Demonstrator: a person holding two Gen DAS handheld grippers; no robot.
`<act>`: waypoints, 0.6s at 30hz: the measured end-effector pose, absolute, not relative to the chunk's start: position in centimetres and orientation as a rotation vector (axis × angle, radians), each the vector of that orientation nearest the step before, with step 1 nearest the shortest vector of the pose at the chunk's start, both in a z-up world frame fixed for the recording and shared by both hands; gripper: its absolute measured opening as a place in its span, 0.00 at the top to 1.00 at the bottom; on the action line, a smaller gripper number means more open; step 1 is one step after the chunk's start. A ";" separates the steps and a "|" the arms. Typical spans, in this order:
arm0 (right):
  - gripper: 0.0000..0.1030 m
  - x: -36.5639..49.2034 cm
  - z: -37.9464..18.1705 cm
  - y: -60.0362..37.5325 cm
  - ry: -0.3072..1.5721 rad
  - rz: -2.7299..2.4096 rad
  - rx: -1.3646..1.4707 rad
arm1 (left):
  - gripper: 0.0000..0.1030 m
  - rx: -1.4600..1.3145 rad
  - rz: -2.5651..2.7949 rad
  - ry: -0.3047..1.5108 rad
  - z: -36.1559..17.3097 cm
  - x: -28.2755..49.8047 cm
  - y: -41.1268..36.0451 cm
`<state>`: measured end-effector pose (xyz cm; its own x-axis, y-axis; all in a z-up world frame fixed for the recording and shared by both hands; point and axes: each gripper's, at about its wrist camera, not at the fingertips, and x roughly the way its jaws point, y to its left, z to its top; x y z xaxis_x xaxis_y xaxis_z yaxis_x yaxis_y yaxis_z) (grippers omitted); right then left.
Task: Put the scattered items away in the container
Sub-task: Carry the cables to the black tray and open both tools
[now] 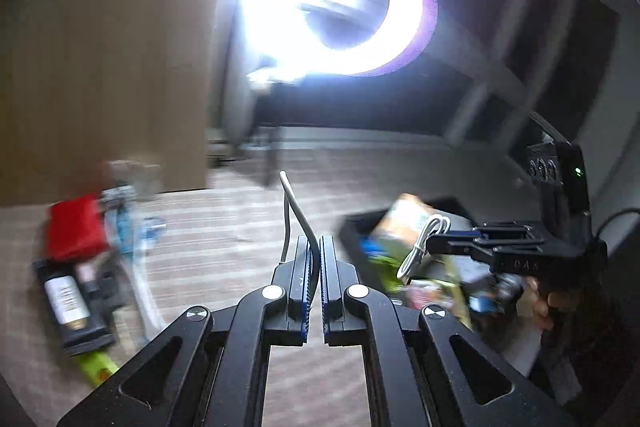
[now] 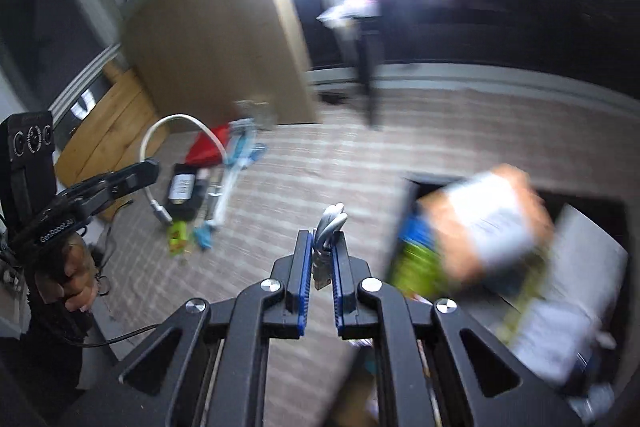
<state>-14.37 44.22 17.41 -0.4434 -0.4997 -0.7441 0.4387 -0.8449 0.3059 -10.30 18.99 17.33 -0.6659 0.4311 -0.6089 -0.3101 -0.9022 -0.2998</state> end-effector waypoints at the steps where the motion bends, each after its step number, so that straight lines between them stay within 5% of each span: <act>1: 0.91 -13.8 17.6 46.1 -0.103 -2.316 1.217 | 0.97 -0.980 2.505 -0.218 17.5 -10.3 20.4; 9: 0.91 -9.4 18.2 60.3 -0.210 -2.588 1.346 | 0.97 -0.950 2.311 -0.070 17.7 -11.4 31.3; 18: 0.91 -9.5 15.1 65.4 -0.260 -2.618 1.508 | 0.97 -0.931 2.219 0.030 18.0 -11.8 38.0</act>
